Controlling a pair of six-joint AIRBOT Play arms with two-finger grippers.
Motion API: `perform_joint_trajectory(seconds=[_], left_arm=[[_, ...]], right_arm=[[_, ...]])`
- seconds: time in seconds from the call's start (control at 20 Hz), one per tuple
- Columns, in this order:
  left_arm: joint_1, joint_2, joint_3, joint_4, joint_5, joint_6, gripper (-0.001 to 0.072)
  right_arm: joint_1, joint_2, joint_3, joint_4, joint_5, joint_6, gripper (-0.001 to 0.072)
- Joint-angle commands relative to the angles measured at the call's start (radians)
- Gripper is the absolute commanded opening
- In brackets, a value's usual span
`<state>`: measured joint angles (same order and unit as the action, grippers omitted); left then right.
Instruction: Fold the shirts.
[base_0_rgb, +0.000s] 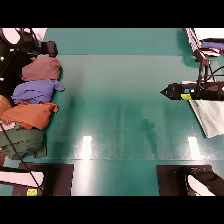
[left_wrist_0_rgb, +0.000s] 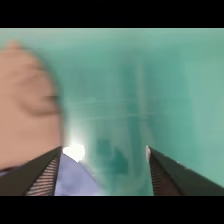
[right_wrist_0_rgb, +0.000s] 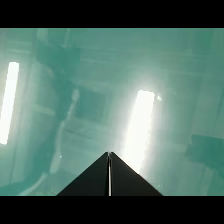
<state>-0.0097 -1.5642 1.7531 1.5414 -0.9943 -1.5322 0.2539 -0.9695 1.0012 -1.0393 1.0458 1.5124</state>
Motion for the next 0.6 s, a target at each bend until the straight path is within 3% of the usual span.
perform_joint_trajectory(seconds=[0.0, 0.35, 0.4, 0.45, 0.5, 0.55], left_arm=[[0.093, -0.131, 0.000, 0.072, 0.066, -0.051, 0.0631], [0.183, -0.337, 0.000, 0.065, 0.201, -0.050, 0.0613], [0.185, -0.340, 0.002, 0.060, 0.203, -0.050, 0.0503], [0.185, -0.338, 0.003, 0.051, 0.208, -0.050, 0.0247], [0.185, -0.337, 0.009, 0.048, 0.208, -0.050, 0.0083], [0.185, -0.337, 0.021, 0.045, 0.201, -0.050, 0.0056]], right_arm=[[0.000, -0.001, 0.001, 0.000, 0.001, 0.005, 0.0017], [0.000, -0.001, 0.001, 0.000, 0.000, 0.018, 0.0018], [0.000, -0.001, 0.001, 0.000, -0.003, 0.025, 0.0017], [0.000, -0.001, 0.001, 0.000, -0.010, 0.032, 0.0017], [0.000, -0.001, 0.001, 0.000, -0.021, 0.033, 0.0017], [0.000, -0.001, 0.001, 0.000, -0.029, 0.034, 0.0017]])
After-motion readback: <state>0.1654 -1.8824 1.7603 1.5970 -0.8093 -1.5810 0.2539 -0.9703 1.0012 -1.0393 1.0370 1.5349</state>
